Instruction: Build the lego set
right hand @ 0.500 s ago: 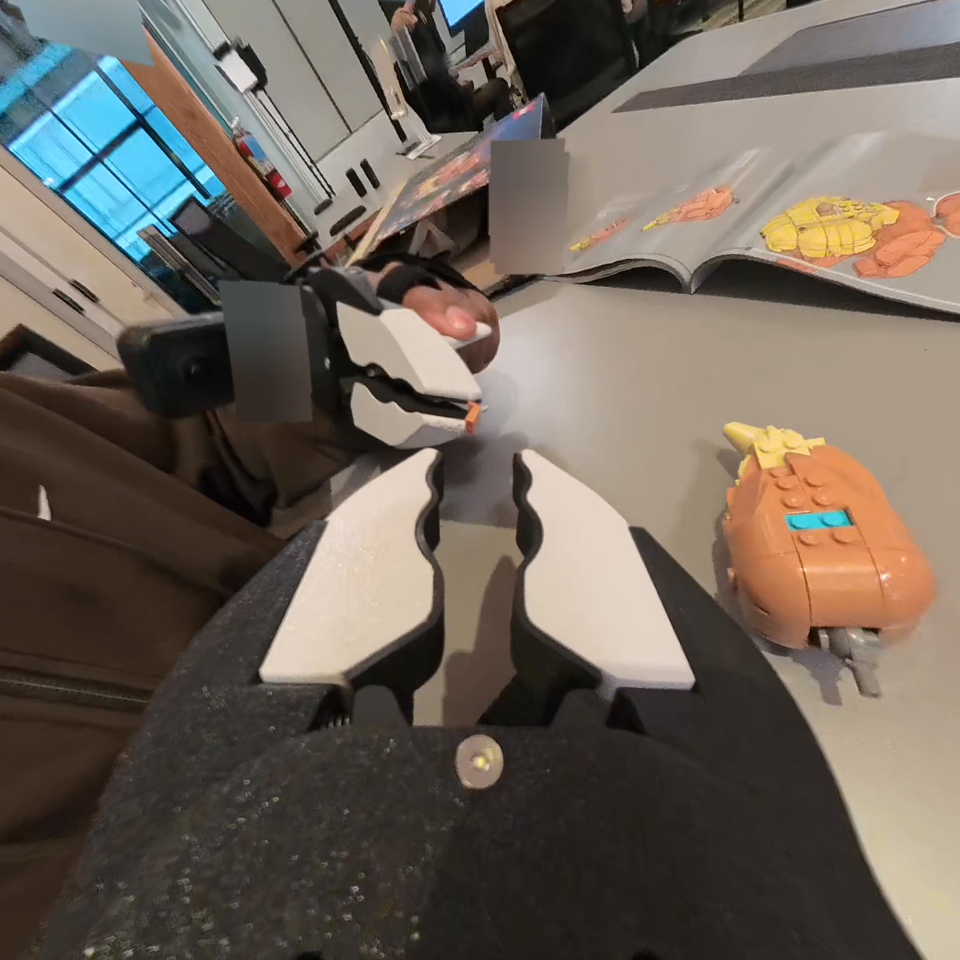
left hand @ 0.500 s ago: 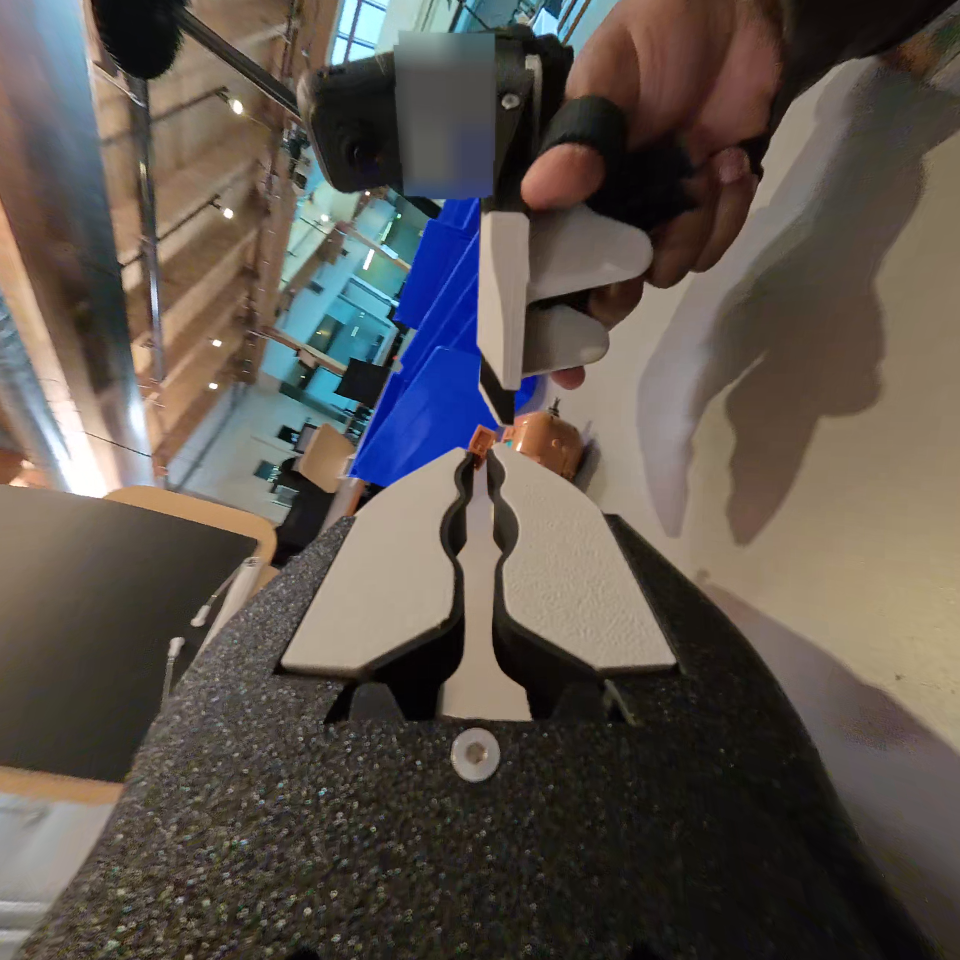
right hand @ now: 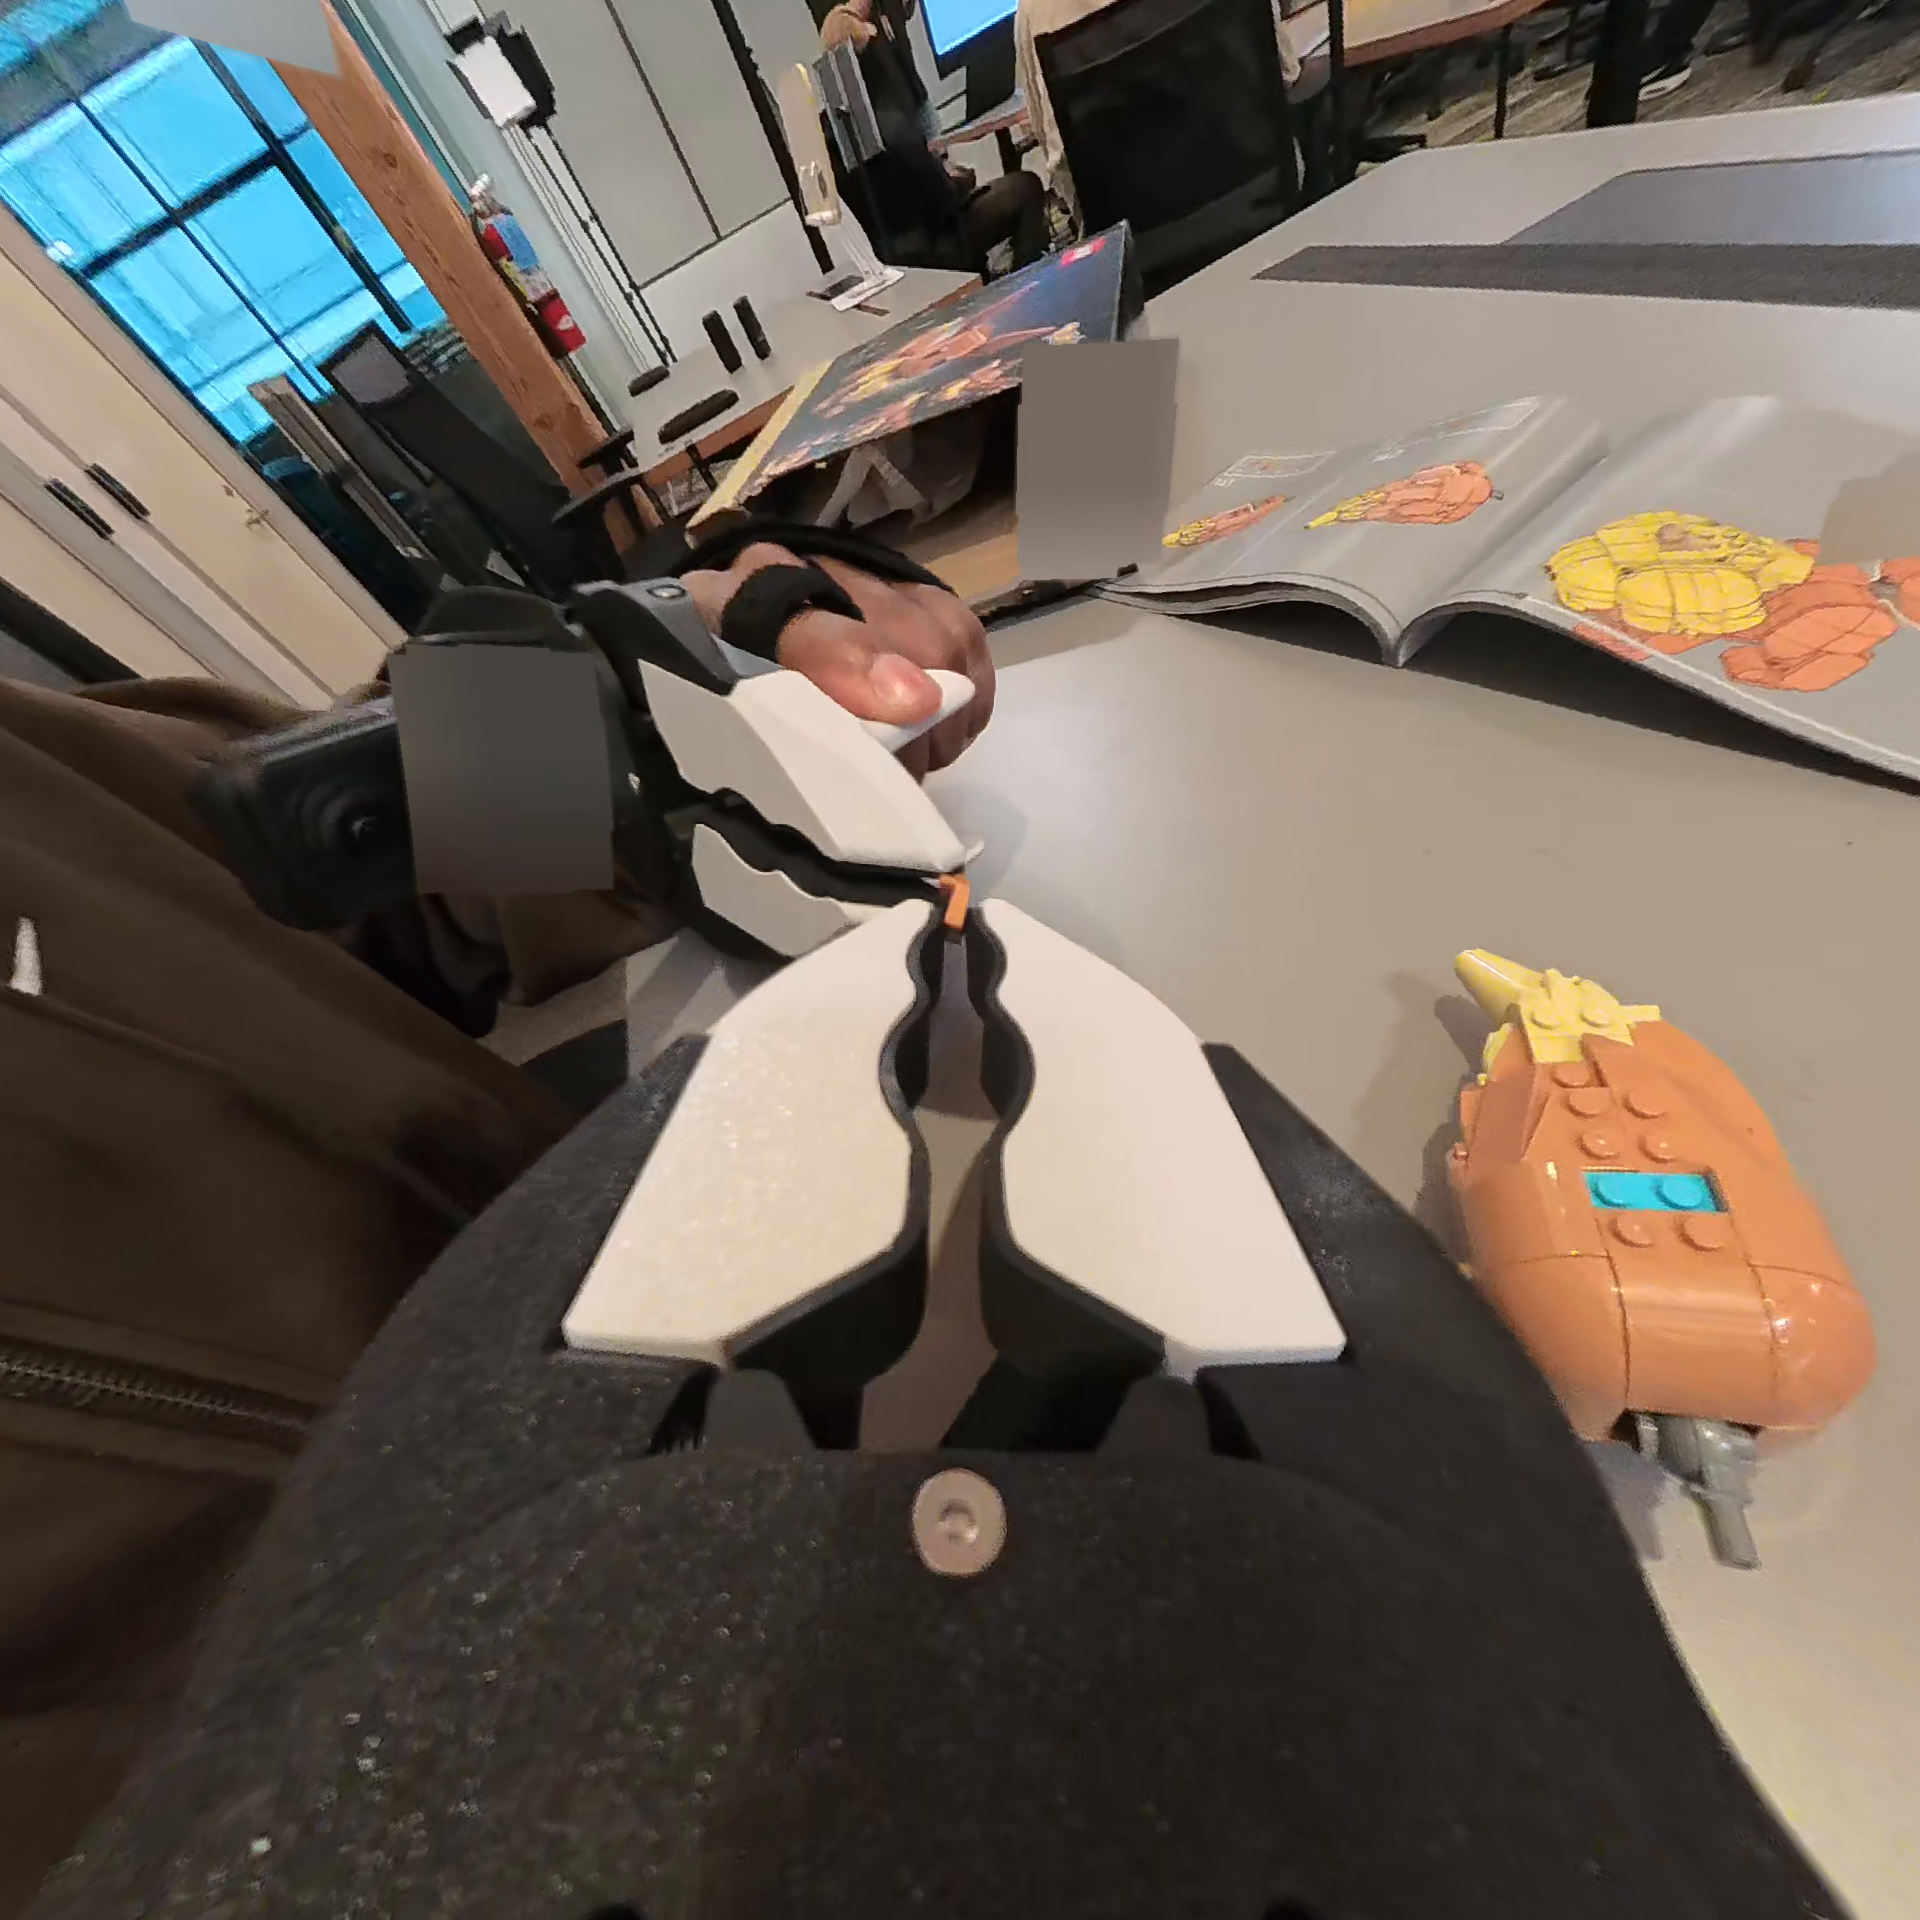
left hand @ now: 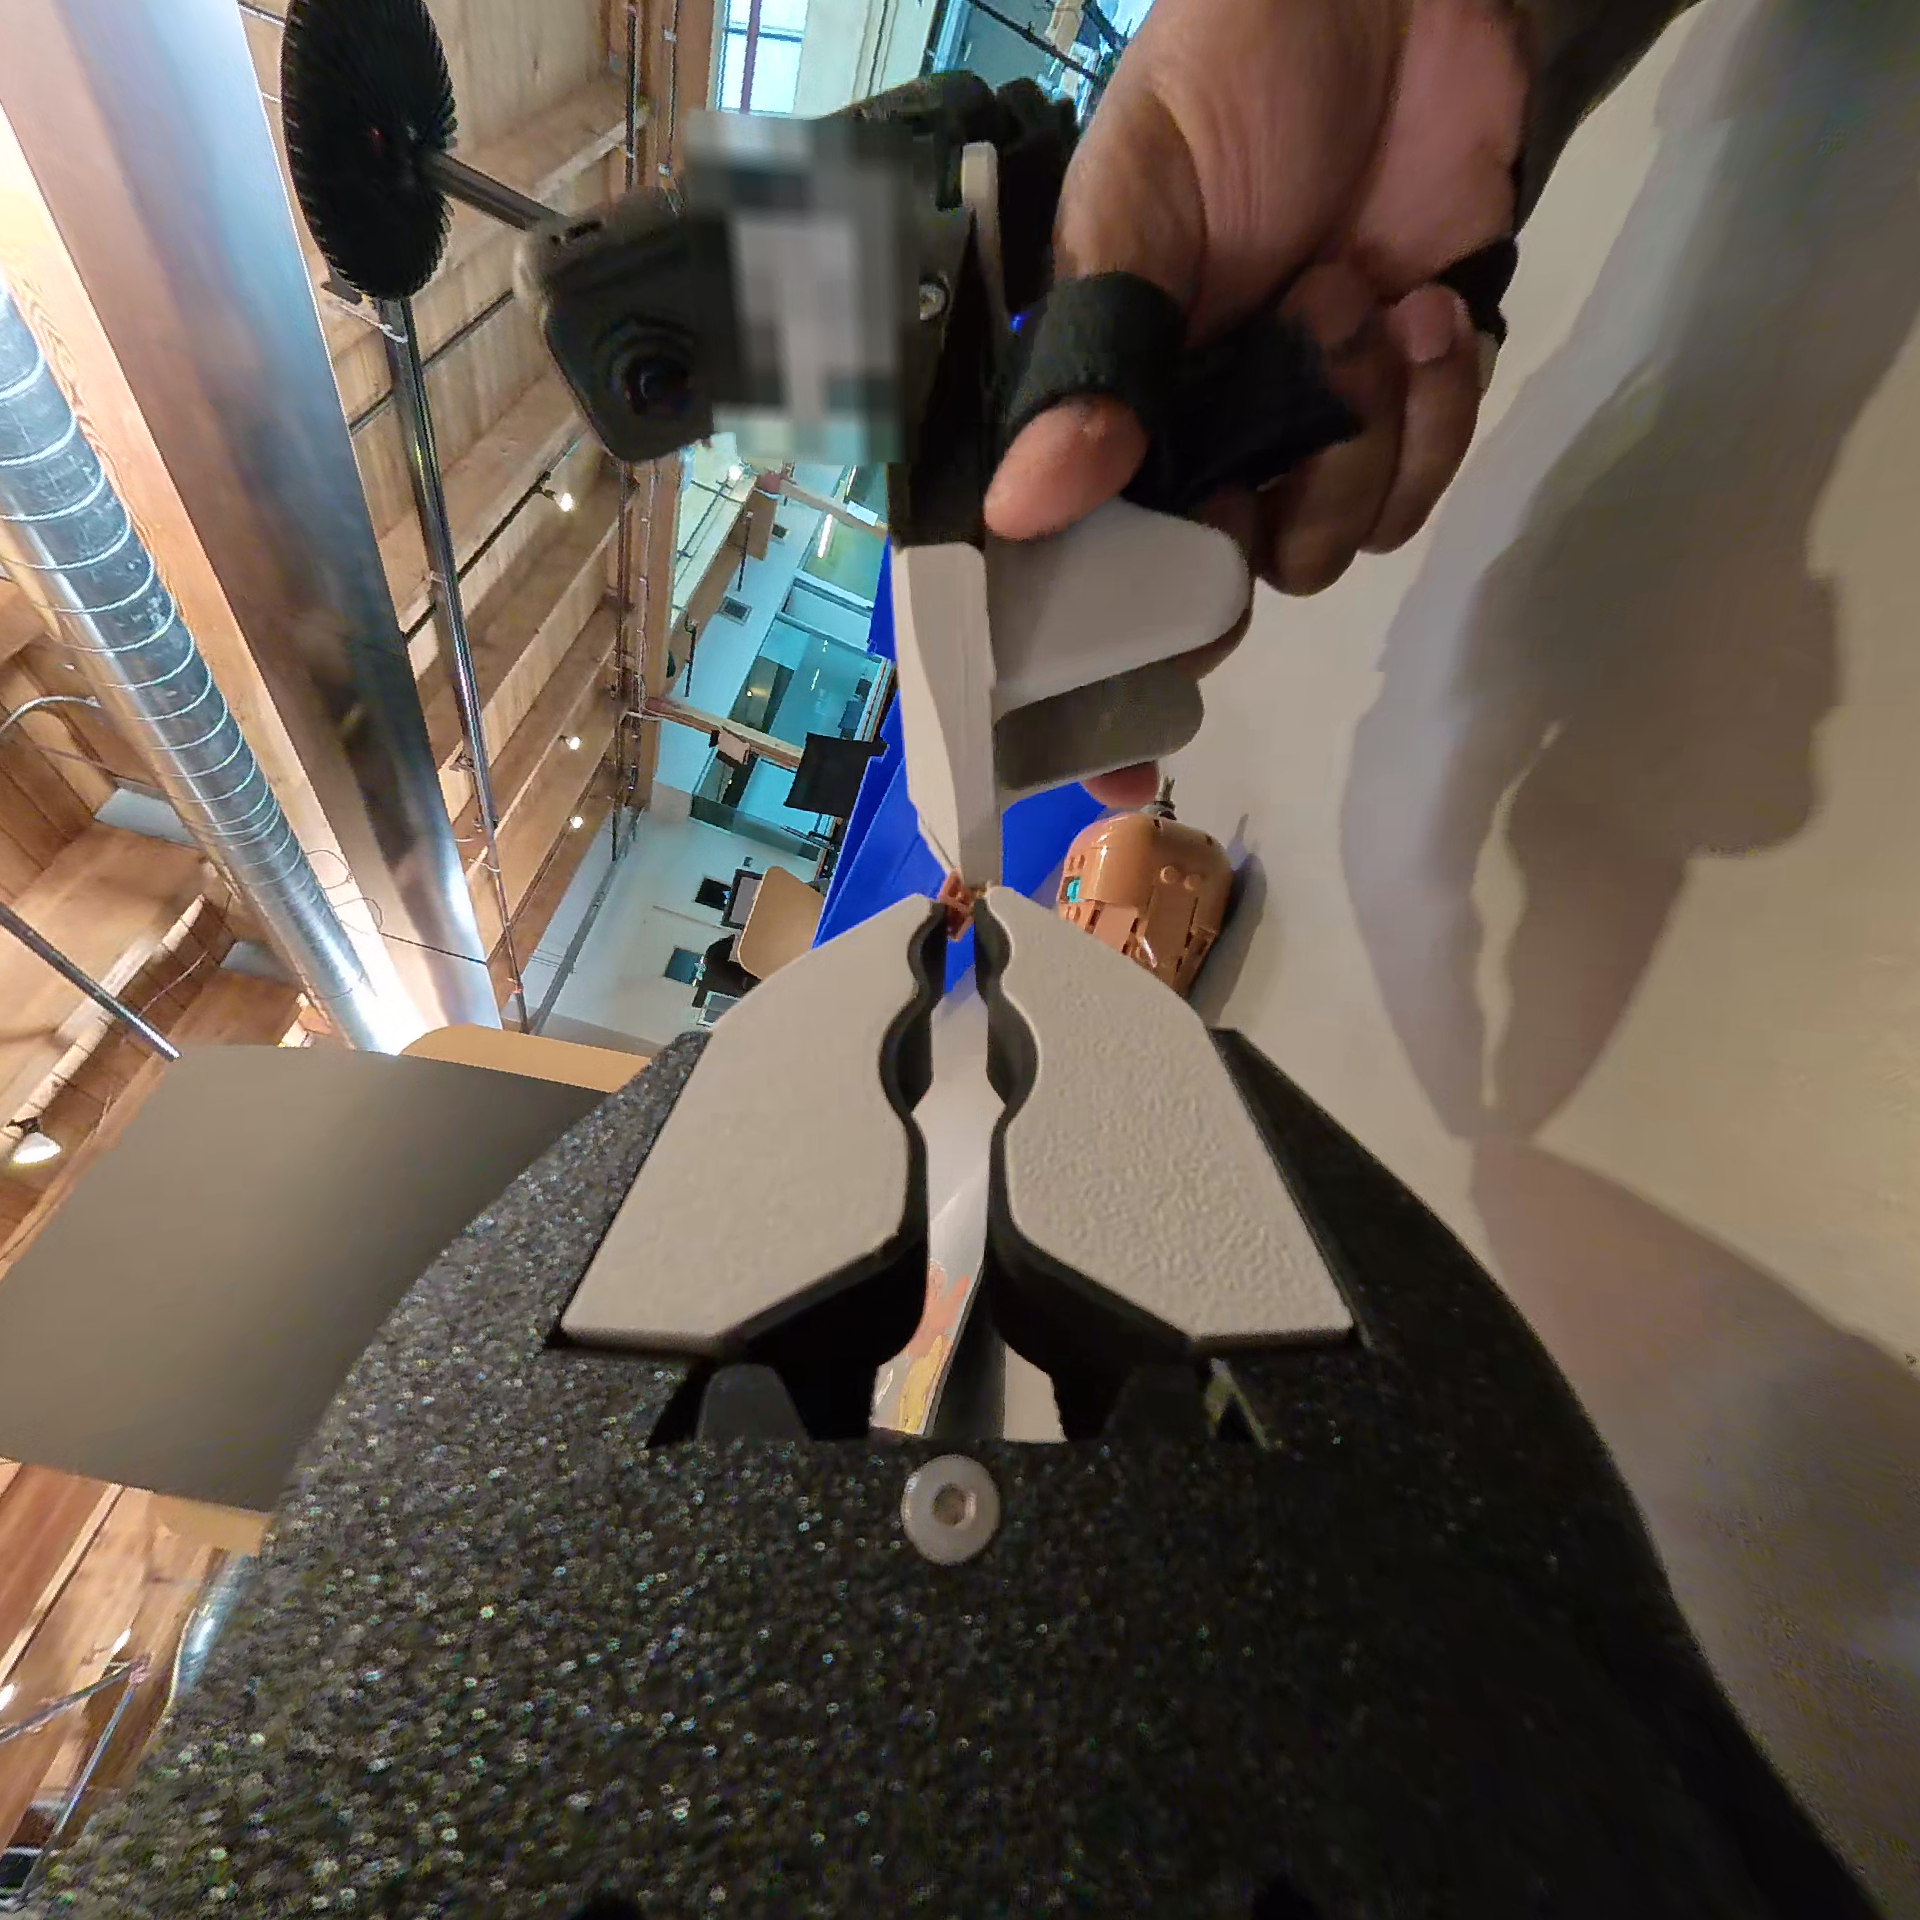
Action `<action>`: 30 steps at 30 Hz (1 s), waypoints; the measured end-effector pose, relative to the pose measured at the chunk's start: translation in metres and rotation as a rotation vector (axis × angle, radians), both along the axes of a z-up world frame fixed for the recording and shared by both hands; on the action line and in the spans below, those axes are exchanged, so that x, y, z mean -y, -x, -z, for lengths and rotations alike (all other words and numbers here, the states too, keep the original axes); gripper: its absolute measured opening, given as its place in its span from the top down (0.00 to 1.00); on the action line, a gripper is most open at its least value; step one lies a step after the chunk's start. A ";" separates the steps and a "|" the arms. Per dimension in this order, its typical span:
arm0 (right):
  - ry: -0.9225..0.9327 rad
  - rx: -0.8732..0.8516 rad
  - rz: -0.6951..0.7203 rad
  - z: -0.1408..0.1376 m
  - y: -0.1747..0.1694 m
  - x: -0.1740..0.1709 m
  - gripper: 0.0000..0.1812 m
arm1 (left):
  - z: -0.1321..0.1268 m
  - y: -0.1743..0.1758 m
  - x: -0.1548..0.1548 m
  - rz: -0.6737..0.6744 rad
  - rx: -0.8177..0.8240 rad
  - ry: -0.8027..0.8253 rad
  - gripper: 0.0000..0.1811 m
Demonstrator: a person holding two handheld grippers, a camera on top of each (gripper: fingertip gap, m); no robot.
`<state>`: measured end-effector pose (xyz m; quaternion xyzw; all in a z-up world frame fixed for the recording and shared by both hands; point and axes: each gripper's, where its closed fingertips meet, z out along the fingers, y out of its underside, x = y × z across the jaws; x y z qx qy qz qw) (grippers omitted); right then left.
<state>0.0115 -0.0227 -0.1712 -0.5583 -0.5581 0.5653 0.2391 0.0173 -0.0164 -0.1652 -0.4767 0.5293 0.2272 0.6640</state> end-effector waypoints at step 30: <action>-1.197 -0.336 0.030 -0.006 0.000 -0.012 0.98 | 0.006 -0.007 -0.003 0.308 1.150 1.227 0.91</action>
